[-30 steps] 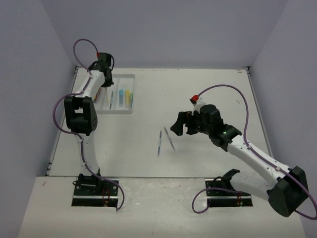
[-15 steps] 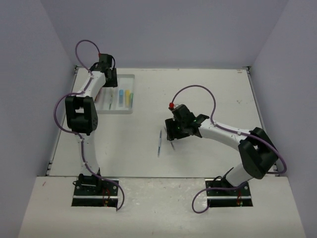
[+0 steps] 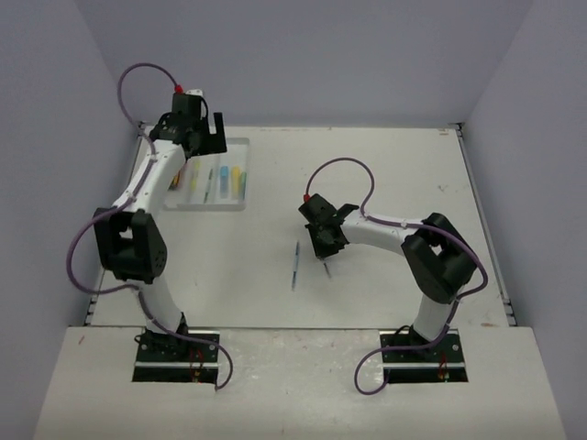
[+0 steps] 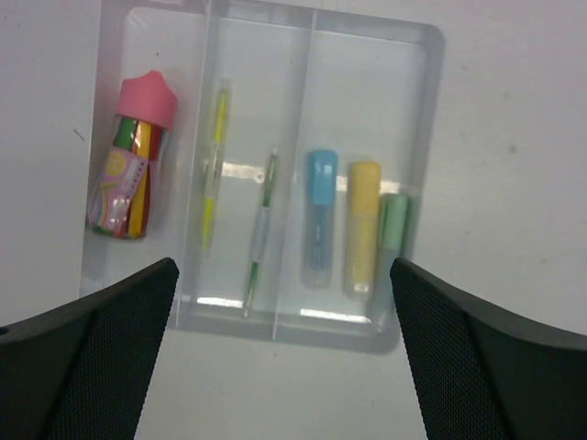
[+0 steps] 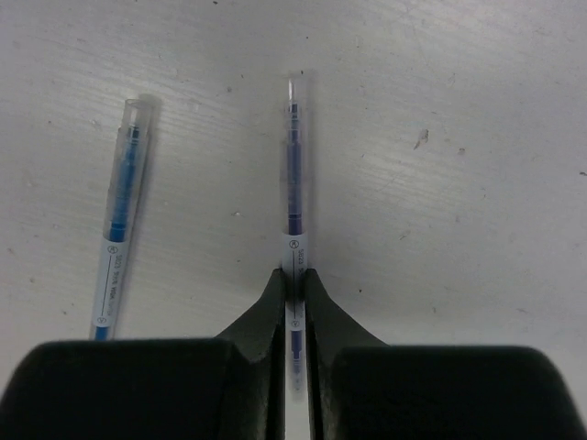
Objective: Sort the stationery into containers
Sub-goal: Pick up the pen from the center of the board, then place the pen in the storage box, then pick up the pen from the center of the board, then place the pen in the storage box.
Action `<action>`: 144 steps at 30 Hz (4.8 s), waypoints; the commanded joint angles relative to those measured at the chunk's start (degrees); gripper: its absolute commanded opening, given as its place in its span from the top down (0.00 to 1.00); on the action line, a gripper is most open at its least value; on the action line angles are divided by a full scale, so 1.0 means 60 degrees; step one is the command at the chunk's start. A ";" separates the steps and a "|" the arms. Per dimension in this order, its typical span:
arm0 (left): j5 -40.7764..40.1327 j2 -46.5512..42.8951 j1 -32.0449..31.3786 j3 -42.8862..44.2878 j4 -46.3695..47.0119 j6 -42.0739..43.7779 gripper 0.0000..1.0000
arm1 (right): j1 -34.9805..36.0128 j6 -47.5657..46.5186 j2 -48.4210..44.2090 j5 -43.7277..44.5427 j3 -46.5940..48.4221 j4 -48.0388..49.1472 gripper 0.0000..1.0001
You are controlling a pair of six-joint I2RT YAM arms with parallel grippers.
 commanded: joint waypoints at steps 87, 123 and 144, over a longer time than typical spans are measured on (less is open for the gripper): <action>0.0241 -0.1327 -0.0166 -0.0027 0.0322 -0.0834 0.00 | 0.1140 0.4294 -0.1535 0.0704 0.0501 -0.0129 0.23; 1.1087 -0.7501 -0.1776 -0.9222 0.9737 -0.4023 0.00 | 0.1057 0.1354 -0.6121 -0.3739 -0.4020 0.6845 1.00; 0.9678 -0.6647 -0.4069 -0.8570 1.0793 -0.4106 0.78 | 0.0106 0.0901 -0.8221 -0.5591 -0.4019 0.8205 1.00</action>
